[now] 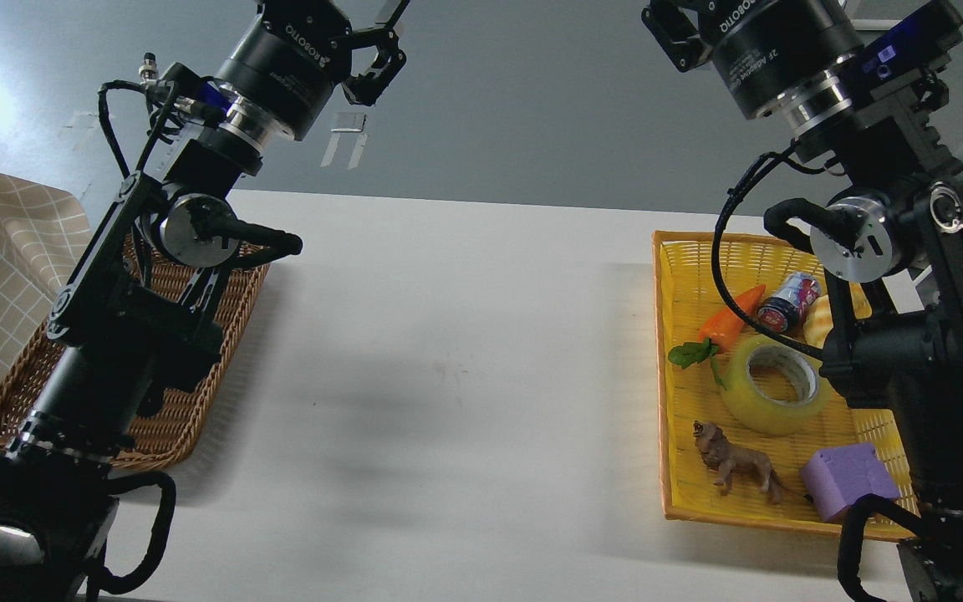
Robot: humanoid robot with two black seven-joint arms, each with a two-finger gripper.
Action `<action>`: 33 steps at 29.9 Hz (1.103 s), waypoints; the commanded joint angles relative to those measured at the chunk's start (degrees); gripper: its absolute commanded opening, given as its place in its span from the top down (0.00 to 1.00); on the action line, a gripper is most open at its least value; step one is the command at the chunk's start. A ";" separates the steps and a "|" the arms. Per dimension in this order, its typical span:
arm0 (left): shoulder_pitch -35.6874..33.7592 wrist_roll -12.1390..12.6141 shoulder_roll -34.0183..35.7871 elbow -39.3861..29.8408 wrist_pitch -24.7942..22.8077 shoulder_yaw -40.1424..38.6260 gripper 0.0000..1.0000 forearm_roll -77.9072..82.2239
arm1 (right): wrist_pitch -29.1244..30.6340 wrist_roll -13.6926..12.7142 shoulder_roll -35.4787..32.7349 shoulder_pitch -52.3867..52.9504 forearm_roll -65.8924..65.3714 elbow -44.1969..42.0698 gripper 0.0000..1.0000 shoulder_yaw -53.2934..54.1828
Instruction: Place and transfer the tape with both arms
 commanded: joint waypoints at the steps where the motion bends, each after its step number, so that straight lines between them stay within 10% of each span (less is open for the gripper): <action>1: 1.04 -0.50 -0.19 -1.62 0.12 0.10 0.02 0.05 | 0.00 -0.08 0.00 -0.21 0.09 0.13 0.00 -0.01; 33: 3.51 -0.24 -0.45 -2.51 0.21 0.27 0.02 -0.04 | 0.00 -0.35 0.00 -1.71 0.09 0.74 0.00 -0.36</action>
